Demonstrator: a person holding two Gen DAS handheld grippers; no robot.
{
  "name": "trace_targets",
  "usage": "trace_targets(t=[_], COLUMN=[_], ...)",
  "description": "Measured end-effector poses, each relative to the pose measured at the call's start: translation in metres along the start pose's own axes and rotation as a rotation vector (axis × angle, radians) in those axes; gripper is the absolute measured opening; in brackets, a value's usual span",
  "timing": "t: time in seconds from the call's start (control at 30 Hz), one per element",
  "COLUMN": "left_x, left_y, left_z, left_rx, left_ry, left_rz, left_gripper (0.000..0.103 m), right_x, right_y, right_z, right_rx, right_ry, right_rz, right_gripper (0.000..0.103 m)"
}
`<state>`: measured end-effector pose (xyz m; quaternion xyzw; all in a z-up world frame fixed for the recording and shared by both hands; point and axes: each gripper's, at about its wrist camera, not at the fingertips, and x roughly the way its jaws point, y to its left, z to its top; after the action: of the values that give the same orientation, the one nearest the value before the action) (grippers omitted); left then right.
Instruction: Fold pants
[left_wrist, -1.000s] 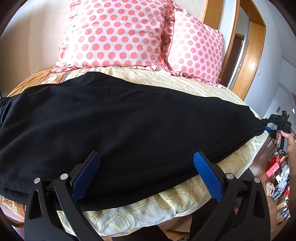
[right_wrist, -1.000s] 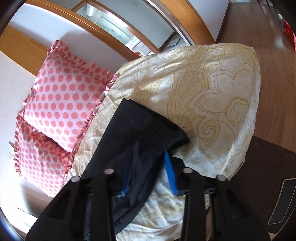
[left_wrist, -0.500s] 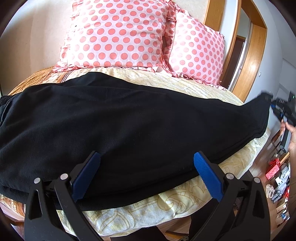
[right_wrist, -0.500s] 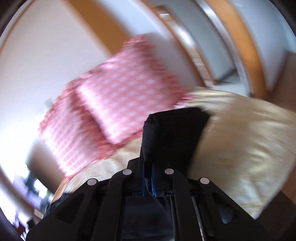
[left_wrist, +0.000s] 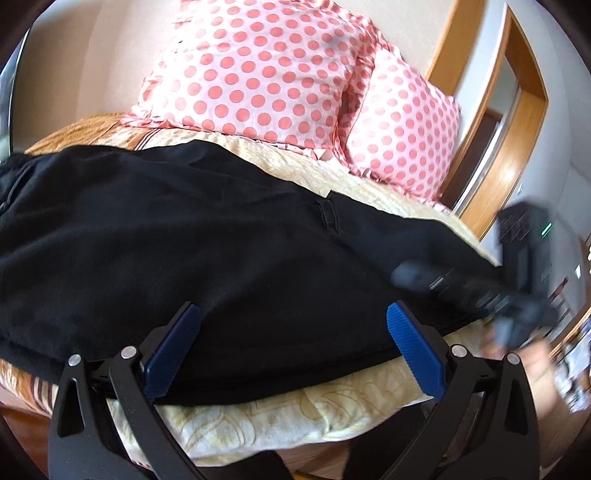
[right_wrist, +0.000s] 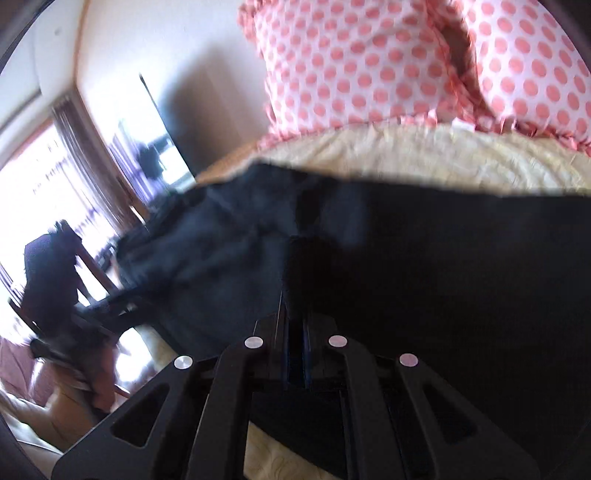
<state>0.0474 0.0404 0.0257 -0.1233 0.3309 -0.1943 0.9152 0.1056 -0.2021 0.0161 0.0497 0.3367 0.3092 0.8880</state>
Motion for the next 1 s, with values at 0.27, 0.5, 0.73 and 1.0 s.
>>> trace_targets(t=[0.27,0.5,0.73,1.0], left_x=[-0.03,-0.037,-0.041,-0.042], left_y=[0.007,0.018,0.027,0.029], left_z=[0.006,0.006,0.005,0.003], left_rx=[-0.056,-0.085,-0.111,-0.118], left_ry=[-0.112,-0.119,-0.136,-0.127], left_rz=[0.026,0.057,0.065,0.067], left_gripper=[0.101,0.101,0.101,0.101], right_x=[-0.014,0.012,0.032,0.052], right_y=[0.013,0.024,0.05,0.054], right_z=[0.026,0.034,0.015,0.012], right_rx=[0.052,0.058,-0.01,0.027], right_ry=[-0.134,-0.135,-0.081,-0.043], right_rz=[0.025,0.045,0.051,0.051], right_gripper=[0.005,0.005,0.005,0.006])
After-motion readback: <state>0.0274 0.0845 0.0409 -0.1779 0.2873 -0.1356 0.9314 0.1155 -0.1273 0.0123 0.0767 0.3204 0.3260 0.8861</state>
